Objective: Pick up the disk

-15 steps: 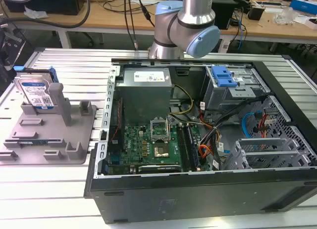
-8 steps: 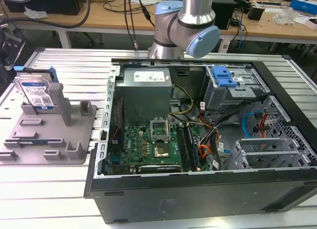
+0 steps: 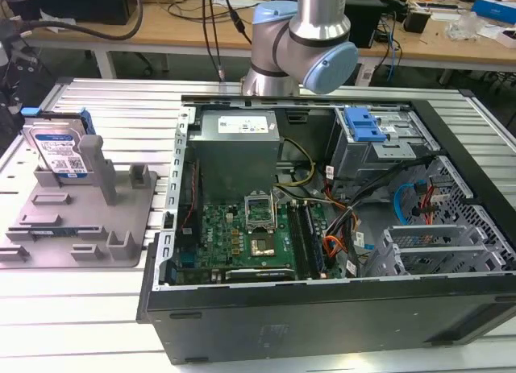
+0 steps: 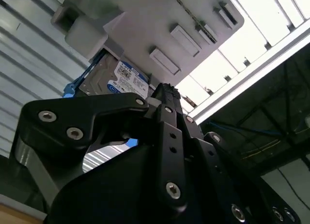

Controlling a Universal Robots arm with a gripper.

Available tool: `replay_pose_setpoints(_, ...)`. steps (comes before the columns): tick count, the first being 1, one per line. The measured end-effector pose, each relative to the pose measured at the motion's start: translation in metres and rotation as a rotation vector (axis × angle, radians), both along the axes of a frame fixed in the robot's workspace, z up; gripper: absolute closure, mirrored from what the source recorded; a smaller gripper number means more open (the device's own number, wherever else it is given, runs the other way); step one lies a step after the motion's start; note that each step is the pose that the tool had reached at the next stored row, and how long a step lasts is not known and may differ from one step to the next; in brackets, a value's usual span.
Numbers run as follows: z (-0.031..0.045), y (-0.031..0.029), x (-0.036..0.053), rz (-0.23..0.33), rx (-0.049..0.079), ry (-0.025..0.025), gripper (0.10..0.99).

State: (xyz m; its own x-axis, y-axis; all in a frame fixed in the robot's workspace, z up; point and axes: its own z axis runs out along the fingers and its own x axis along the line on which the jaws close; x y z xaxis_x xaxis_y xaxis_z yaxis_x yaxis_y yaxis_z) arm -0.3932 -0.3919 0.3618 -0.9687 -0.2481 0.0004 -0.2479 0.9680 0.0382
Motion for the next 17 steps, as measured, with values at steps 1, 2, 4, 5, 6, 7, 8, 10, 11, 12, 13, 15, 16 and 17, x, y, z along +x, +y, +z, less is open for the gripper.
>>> replay_pose_setpoints(1, -0.0001, 0.0000, 0.0000, 0.027, 0.000, 0.0000, 0.980)
replay_pose_setpoints(2, -0.0002, 0.0000, 0.0000, 0.047, 0.000, 0.0000, 0.980)
replay_pose_setpoints(4, -0.0006, 0.0000, 0.0000, 0.113, 0.000, 0.0000, 0.980)
replay_pose_setpoints(5, -0.0009, 0.0000, 0.0000, 0.156, 0.000, 0.0000, 0.980)
replay_pose_setpoints(6, -0.0011, 0.0000, 0.0000, 0.174, 0.000, 0.0000, 0.973)
replay_pose_setpoints(7, -0.0012, 0.0000, 0.0000, 0.193, 0.000, 0.0001, 0.973)
replay_pose_setpoints(8, -0.0015, 0.0000, 0.0000, 0.228, 0.000, 0.0001, 0.851)
replay_pose_setpoints(10, -0.0018, 0.0000, 0.0001, 0.267, 0.000, 0.0001, 0.792)
replay_pose_setpoints(11, -0.0021, 0.0000, 0.0000, 0.297, 0.000, 0.0001, 0.671)
replay_pose_setpoints(12, -0.0023, 0.0000, 0.0000, 0.317, 0.000, 0.0000, 0.671)
replay_pose_setpoints(13, -0.0026, 0.0000, 0.0000, 0.338, 0.000, 0.0000, 0.612)
replay_pose_setpoints(15, -0.0030, 0.0000, 0.0000, 0.397, 0.000, 0.0001, 0.549)
replay_pose_setpoints(16, -0.0031, 0.0000, 0.0000, 0.418, 0.000, 0.0001, 0.486)
replay_pose_setpoints(17, -0.0033, -0.0001, 0.0000, 0.461, 0.000, -0.0001, 0.486)
